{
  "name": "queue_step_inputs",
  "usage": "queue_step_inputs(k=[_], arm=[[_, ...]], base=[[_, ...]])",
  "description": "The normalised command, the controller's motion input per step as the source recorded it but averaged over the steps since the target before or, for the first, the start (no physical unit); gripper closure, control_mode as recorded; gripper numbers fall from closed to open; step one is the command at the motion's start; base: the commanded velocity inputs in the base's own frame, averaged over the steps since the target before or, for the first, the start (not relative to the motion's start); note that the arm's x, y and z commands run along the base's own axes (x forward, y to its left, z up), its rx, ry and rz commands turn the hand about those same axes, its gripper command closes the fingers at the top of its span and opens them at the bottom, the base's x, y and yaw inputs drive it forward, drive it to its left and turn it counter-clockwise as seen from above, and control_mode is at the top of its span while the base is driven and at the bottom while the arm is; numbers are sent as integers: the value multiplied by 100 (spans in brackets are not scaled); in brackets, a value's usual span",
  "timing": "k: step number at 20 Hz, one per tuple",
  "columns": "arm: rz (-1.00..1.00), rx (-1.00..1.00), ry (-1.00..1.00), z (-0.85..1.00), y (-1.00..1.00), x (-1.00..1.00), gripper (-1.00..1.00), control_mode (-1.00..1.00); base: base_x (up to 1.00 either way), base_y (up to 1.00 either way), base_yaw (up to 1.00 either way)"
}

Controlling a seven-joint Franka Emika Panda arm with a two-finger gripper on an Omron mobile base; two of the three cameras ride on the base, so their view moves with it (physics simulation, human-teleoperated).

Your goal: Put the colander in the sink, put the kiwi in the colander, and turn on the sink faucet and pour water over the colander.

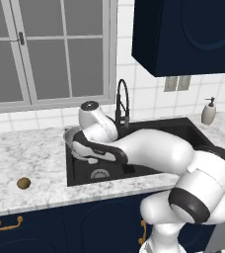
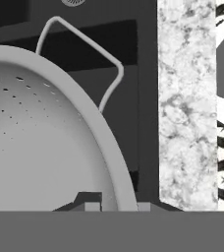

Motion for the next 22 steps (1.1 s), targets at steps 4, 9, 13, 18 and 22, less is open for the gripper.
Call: queue_step_inputs(k=[4, 9, 13, 18, 22], arm=[[-65, 3, 35, 0, -30, 0, 100, -100], [-46, 0, 20, 0, 3, 27, 100, -100], [-32, -9, 5, -11, 17, 56, 100, -100], [-31, -11, 4, -19, 23, 46, 100, -100], [-30, -12, 6, -24, 41, 35, 100, -100]], base=[[0, 0, 0], [0, 0, 0], [0, 0, 0], [0, 0, 0], [0, 0, 0]])
